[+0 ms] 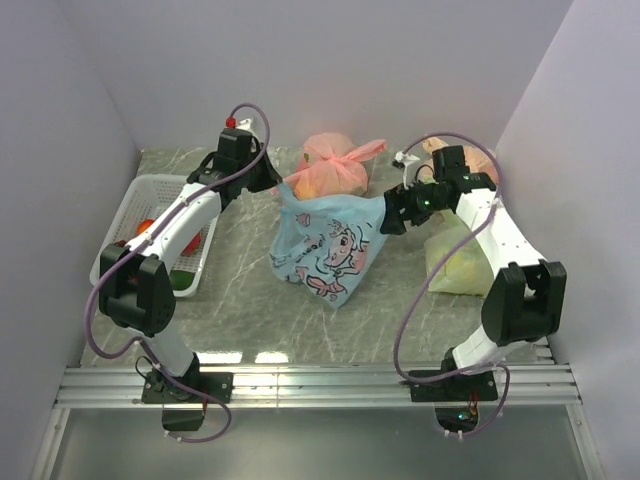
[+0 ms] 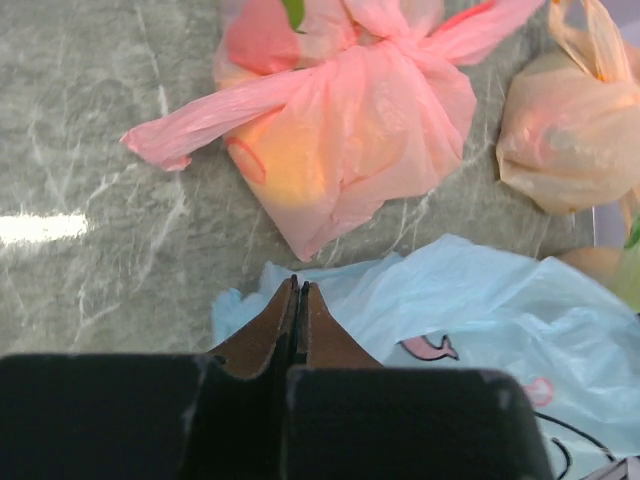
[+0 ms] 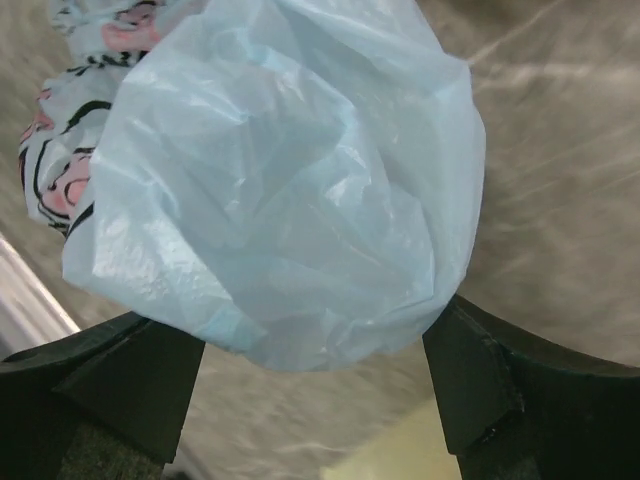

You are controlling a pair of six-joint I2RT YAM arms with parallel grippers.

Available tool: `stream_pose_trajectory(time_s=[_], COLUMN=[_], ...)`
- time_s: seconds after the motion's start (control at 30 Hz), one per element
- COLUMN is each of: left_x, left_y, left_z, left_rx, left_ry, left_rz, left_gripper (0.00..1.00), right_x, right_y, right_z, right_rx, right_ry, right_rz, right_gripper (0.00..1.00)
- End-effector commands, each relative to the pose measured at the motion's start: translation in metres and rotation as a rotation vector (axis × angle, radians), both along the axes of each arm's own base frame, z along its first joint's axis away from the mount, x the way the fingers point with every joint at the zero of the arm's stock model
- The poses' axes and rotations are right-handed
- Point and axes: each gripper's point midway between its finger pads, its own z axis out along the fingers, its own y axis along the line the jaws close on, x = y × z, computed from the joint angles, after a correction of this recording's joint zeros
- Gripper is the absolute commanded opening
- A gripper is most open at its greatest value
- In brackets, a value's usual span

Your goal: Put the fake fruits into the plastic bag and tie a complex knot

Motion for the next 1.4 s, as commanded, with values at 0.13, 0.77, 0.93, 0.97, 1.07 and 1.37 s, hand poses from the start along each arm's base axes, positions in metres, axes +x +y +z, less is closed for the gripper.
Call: stream_pose_trajectory(time_s=[0.13, 0.77, 0.93, 0.97, 1.07, 1.37], left_x=[-0.009, 0.006, 0.004, 0.004, 0.004, 0.002], left_y=[0.008, 0.022, 0.020, 0.020, 0.020, 0.010], left_z=[0.005, -0.009, -0.019, -0.021, -0.021, -0.029], left_rx=[-0.067, -0.140, -0.148, -0.148, -0.143, -0.159], left_ry=[0.027, 0.094, 0.122, 0.129, 0.123, 0.129], left_rz=[0.099, 0.179, 0.177, 0.179, 0.174, 0.107], left_gripper=[0.00, 0.02, 0.05, 0.05, 0.09, 0.21], right_x=[0.058, 0.064, 0.026, 0.023, 0.013, 0.014], right_y=[0.005, -0.055, -0.027, -0.025, -0.018, 0.024], right_z=[0.031, 0.041, 0.033, 0.029, 0.019, -0.034], right_rx=[0.301, 0.269, 0.350, 0.361, 0.402, 0.349], right_ry=[0.099, 0.143, 0.181, 0.188, 0.221, 0.242], right_rz=[-0.267, -0.416, -0.312, -0.305, -0.294, -0.294], right_gripper=[0.58, 0.95, 0.96, 0.96, 0.96, 0.97])
